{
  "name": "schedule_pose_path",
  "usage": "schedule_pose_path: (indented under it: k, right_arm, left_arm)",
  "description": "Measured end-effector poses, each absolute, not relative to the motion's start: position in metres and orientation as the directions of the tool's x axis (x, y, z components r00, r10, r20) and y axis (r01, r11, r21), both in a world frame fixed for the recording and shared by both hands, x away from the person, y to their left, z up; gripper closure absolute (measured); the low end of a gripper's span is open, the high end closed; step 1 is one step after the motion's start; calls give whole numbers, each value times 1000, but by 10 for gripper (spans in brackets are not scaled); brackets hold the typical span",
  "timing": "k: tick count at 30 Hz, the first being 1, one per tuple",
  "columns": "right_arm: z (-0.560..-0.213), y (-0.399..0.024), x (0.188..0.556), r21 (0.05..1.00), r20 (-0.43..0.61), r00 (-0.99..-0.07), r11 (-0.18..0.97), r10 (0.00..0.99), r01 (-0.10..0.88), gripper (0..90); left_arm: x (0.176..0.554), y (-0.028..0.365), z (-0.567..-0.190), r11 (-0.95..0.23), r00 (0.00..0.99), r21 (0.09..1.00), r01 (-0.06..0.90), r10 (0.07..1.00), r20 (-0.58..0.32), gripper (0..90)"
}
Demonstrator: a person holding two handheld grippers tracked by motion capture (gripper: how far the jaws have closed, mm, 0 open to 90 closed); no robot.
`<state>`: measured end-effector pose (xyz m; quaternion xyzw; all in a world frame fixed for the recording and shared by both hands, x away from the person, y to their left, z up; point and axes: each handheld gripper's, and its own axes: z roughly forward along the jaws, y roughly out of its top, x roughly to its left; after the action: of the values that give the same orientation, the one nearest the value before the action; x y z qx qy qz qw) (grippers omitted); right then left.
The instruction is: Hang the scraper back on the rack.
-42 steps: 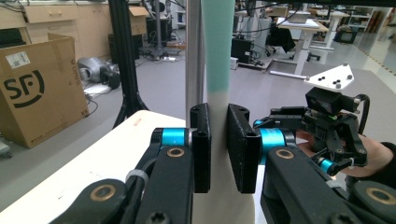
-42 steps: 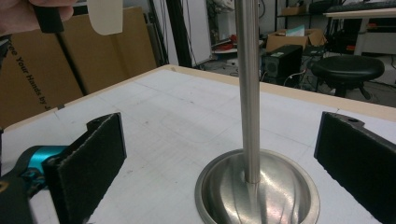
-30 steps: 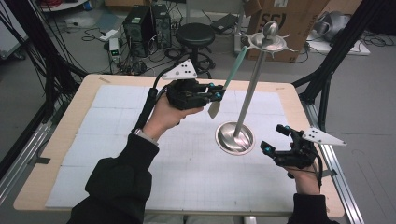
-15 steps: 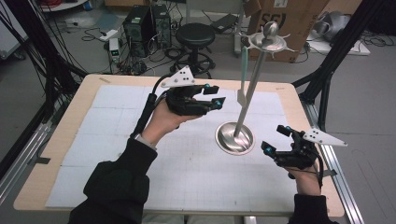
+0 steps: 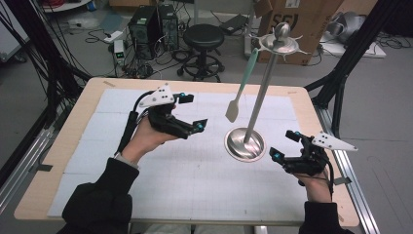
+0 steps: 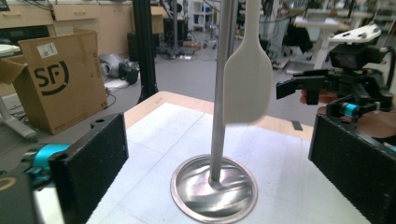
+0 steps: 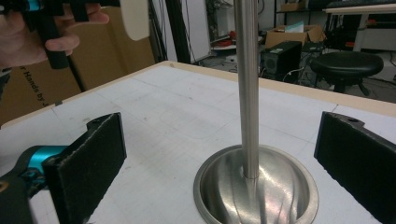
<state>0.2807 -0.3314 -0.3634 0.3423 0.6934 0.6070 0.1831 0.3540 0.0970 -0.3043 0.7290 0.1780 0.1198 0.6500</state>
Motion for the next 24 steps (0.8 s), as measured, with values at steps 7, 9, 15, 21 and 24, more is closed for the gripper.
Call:
schedule_pose_path:
  k: [7, 9, 15, 21, 24]
  right_arm:
    - [-362, -326, 282, 970, 152, -707, 34, 690, 242, 11]
    - [-363, -324, 282, 969, 151, -710, 39, 688, 244, 11]
    - [-363, -323, 283, 971, 143, -712, 42, 687, 236, 11]
    - [-365, -324, 283, 971, 146, -709, 37, 690, 236, 11]
    - [-366, -325, 284, 970, 147, -708, 39, 690, 240, 11]
  left_arm:
    - [346, 135, -333, -91, 878, 990, 111, 475, -55, 16]
    - [344, 147, -341, -101, 870, 989, 110, 491, -47, 16]
    - [337, 177, -369, -97, 844, 981, 170, 528, -94, 16]
    - [326, 200, -382, -110, 816, 983, 144, 575, -55, 16]
    - [321, 213, -390, -104, 797, 983, 149, 601, -57, 17]
